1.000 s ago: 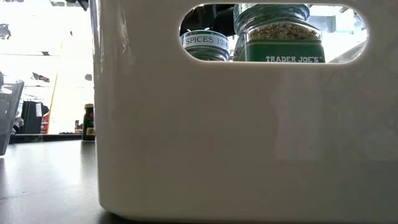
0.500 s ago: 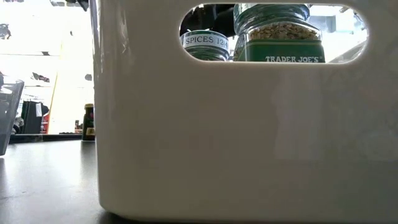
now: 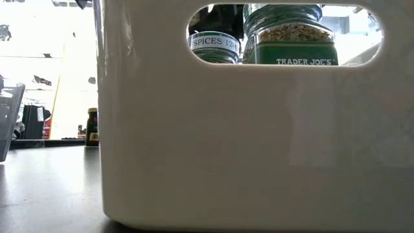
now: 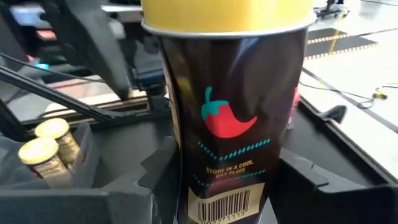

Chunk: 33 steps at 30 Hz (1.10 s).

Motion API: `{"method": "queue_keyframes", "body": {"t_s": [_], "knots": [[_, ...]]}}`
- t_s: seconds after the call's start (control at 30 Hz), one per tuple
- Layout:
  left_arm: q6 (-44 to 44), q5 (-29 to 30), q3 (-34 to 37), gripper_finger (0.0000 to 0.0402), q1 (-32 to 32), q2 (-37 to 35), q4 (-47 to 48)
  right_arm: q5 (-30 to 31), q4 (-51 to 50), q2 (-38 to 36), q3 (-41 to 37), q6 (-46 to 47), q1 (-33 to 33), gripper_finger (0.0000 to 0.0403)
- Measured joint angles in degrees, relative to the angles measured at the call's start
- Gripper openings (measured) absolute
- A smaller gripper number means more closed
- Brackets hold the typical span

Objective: Sort spices by type
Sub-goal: Put the right yellow seasoning bottle into the black bin

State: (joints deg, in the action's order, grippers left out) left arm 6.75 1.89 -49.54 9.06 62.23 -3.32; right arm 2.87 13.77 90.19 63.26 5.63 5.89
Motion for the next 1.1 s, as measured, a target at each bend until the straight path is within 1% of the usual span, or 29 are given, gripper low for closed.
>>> {"method": "queue_keyframes", "body": {"t_s": [0.07,0.13,0.23,0.37,0.53,0.6,0.67,0.8,0.87,0.97,1.1], "knots": [[-1.12,0.16,-0.11,0.03,0.0,-0.98,0.08,0.0,-1.61,-0.9,0.0,-0.13,0.42,0.0217],[-2.49,0.47,-1.22,0.0301,0.0,-1.81,2.43,0.0,-3.11,-1.33,0.0,-0.15,0.57,0.0217],[-3.62,1.65,-4.44,0.0301,0.03,-2.15,9.92,0.0,-4.01,-1.17,0.0,-0.13,0.26,0.0218],[-3.01,2.62,-8.09,0.0301,0.03,-2.05,19.64,0.0,-4.62,-0.87,0.0,-0.18,-0.68,0.0218],[1.86,2.59,-8.28,0.0301,-0.11,-1.98,20.74,-0.2,-4.43,-0.87,0.0,-0.24,-1.14,0.0218],[5.15,2.54,-8.28,0.0301,-0.11,-2.06,21.51,-0.18,-4.54,-0.87,0.0,-0.13,-1.09,0.0218],[6.2,2.24,-8.28,0.0301,-0.1,-2.07,22.24,-0.15,-4.62,-0.87,0.0,-0.11,-1.36,0.0218],[5.94,-1.93,-9.33,0.0301,1.22,-1.99,23.97,-0.17,-4.91,-0.87,0.0,-0.13,-1.77,0.0218],[5.68,-2.11,-11.89,0.0301,1.9,-1.25,26.49,-0.2,-4.97,-0.87,0.0,-0.12,-1.79,0.0218],[2.82,-2.1,-17.9,0.0301,2.88,1.36,31.92,-0.17,-6.89,-0.87,0.0,-0.11,-1.64,0.0218],[-1.9,-3.27,-28.45,0.0301,3.56,7.83,39.79,-0.13,-8.04,-0.87,0.0,0.3,-1.62,0.0218]]}}
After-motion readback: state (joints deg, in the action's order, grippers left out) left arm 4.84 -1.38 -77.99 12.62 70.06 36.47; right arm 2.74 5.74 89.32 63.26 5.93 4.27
